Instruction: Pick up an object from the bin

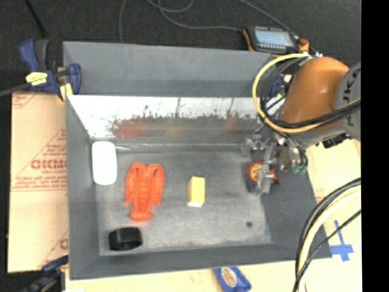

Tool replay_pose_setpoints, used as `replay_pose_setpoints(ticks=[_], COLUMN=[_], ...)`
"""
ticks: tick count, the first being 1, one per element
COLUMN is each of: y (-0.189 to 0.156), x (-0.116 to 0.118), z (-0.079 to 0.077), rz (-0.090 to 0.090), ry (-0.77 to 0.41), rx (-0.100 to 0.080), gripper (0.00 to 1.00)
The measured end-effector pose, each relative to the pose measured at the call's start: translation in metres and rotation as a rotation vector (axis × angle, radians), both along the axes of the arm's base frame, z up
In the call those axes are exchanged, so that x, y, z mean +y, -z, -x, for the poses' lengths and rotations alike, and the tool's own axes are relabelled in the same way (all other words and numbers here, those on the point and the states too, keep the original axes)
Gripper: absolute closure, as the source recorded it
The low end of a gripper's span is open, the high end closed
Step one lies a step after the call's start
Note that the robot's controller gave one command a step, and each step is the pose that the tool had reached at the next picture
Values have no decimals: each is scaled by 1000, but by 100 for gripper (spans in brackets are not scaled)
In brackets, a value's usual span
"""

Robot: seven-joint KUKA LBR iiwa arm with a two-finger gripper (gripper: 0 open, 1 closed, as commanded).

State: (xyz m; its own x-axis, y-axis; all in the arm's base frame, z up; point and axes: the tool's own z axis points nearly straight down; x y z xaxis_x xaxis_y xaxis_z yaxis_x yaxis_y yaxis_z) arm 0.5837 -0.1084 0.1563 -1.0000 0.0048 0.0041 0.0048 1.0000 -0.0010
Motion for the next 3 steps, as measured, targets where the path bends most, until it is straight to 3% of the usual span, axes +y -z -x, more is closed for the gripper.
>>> replay_pose_setpoints(ticks=[1, 2, 3], y=[-5, 31, 62], x=[0, 31, 62], z=[-2, -19, -23], rz=[1, 1, -3], ry=[-2, 7, 25], rx=[-8, -13, -5], gripper=[0, 0, 0])
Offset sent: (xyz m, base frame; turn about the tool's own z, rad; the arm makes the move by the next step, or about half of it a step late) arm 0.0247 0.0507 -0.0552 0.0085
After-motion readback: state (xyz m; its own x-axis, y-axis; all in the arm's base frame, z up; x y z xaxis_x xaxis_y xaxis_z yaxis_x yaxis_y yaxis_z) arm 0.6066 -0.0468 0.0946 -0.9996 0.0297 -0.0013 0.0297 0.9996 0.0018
